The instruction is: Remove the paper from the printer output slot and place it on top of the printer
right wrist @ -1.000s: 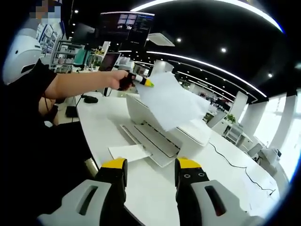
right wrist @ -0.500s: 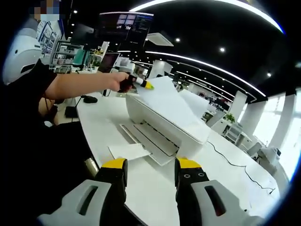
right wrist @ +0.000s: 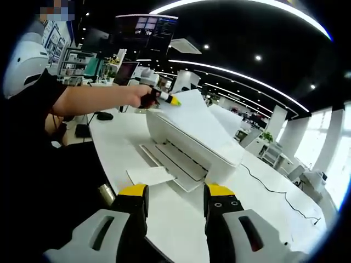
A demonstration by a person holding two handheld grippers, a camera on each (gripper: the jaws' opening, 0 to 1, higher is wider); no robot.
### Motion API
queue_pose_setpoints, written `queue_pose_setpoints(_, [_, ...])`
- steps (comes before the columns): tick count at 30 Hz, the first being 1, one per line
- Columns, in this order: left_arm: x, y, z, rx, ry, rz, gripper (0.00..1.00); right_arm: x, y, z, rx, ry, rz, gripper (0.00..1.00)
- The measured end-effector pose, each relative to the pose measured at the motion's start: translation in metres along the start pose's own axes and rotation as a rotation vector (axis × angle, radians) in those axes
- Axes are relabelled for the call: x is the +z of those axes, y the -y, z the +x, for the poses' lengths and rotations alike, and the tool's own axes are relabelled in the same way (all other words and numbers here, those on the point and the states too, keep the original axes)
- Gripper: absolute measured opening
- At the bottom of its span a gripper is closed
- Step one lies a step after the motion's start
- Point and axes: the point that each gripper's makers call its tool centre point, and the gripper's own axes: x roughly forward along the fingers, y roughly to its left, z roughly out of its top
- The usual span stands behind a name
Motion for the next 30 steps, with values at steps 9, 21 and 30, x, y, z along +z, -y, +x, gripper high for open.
queue_pose_setpoints(9, [-0.010,0.001,0.007,0.026,-0.018,0.017,0.06,0.001,0.001,0.000,-0.001,0.004,-0.004,0.36])
queue_pose_setpoints(21, [-0.015,-0.003,0.008,0.077,-0.031,0.053,0.06,0.001,0.002,0.000,0.000,0.006,-0.005,0.36])
queue_pose_setpoints(30, [-0.018,-0.003,0.010,0.117,-0.040,0.109,0.06,0.001,0.002,-0.001,0.000,0.008,-0.004,0.36])
